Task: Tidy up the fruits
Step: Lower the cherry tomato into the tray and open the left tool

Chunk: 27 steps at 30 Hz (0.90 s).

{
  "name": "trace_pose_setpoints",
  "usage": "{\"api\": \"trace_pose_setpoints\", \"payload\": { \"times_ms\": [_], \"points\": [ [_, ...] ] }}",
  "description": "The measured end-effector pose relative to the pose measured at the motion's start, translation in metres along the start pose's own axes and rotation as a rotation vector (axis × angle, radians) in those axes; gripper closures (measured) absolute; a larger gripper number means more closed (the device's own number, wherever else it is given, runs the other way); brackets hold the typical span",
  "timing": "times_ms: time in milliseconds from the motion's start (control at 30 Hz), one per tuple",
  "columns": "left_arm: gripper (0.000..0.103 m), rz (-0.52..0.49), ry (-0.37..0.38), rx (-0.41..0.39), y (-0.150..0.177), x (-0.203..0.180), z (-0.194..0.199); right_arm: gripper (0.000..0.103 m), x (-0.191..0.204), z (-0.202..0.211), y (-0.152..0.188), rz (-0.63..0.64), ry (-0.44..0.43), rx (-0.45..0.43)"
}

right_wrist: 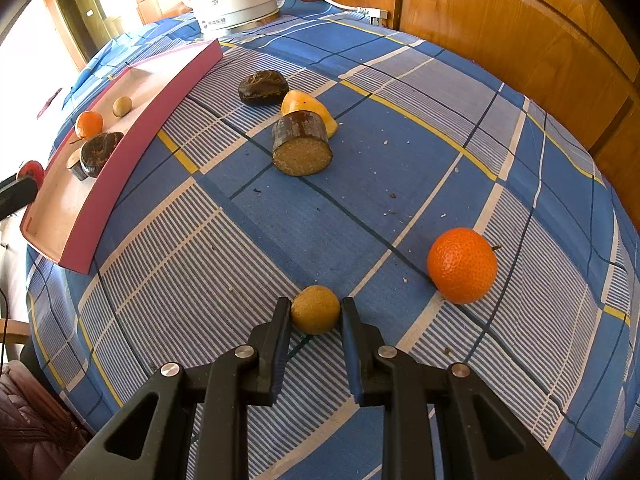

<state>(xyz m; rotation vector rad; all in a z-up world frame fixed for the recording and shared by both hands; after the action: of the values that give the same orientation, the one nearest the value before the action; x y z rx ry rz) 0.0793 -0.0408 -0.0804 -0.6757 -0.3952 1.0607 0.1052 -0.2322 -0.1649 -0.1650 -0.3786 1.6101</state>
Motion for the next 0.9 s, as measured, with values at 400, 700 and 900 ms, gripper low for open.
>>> {"api": "trace_pose_setpoints", "payload": {
  "times_ms": [400, 700, 900],
  "points": [
    [0.076, 0.330, -0.082, -0.067, 0.003, 0.139, 0.027, 0.079, 0.000, 0.000, 0.000, 0.002, 0.005, 0.000],
    [0.076, 0.299, -0.055, -0.055, -0.018, 0.141, -0.004, 0.079, 0.000, -0.001, -0.001, 0.001, 0.009, 0.000],
    [0.075, 0.192, -0.073, 0.013, -0.027, 0.126, -0.042, 0.079, 0.000, -0.001, 0.000, -0.002, 0.008, 0.000]
  ]
}}
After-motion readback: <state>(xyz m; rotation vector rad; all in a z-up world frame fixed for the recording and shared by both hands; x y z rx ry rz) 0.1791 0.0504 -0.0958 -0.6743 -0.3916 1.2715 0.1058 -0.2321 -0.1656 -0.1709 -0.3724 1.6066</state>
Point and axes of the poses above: each gripper's, at about its wrist camera, not at the fingertips, and z roughly against the way its jaws point, x to its left, y to its underside, the point moved 8 cm from there along -z, roughly the way its jaws point, and after that the axes turned 14 degrees about -z, right-handed, at the moved point
